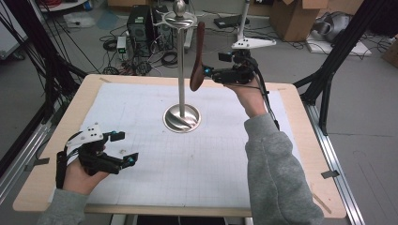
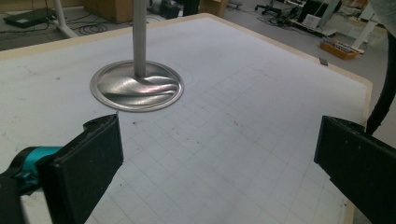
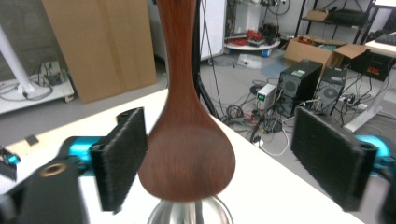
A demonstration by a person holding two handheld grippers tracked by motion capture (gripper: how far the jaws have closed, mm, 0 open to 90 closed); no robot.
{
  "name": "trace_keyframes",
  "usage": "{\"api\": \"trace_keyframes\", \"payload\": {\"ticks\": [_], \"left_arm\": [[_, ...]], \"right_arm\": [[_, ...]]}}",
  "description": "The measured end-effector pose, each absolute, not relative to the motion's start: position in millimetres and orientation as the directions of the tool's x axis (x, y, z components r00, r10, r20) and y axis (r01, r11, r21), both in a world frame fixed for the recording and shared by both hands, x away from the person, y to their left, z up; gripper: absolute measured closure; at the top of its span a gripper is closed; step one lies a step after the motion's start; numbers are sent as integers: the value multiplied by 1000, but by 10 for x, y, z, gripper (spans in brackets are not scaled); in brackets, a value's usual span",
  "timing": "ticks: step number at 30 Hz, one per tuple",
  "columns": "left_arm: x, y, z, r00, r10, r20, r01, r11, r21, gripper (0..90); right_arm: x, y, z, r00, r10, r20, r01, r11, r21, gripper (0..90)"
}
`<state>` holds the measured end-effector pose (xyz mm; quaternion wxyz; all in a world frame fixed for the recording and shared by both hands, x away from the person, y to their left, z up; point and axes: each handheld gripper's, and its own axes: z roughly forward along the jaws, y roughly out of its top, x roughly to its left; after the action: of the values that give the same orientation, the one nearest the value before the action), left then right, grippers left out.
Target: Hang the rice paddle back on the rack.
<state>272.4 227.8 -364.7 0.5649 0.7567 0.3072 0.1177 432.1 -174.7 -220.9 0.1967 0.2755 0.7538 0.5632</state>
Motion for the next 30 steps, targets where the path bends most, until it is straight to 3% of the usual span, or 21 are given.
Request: {"api": "trace_keyframes", "payload": {"ticks": [5, 7, 30], "left_arm": [[2731, 2266, -3649, 784, 598, -167, 332, -175, 927, 17], [2737, 2260, -3651, 783, 598, -168, 332, -173, 927, 17], [2878, 2144, -3606, 809, 564, -167, 316, -177, 932, 18]], "right_arm": [[4310, -1820, -2279, -768, 640, 3, 193, 227, 955, 85], [4299, -1839, -2302, -762, 648, -7, 189, 233, 954, 9], [4128, -2111, -2599, -773, 633, -48, 195, 309, 931, 9]]}}
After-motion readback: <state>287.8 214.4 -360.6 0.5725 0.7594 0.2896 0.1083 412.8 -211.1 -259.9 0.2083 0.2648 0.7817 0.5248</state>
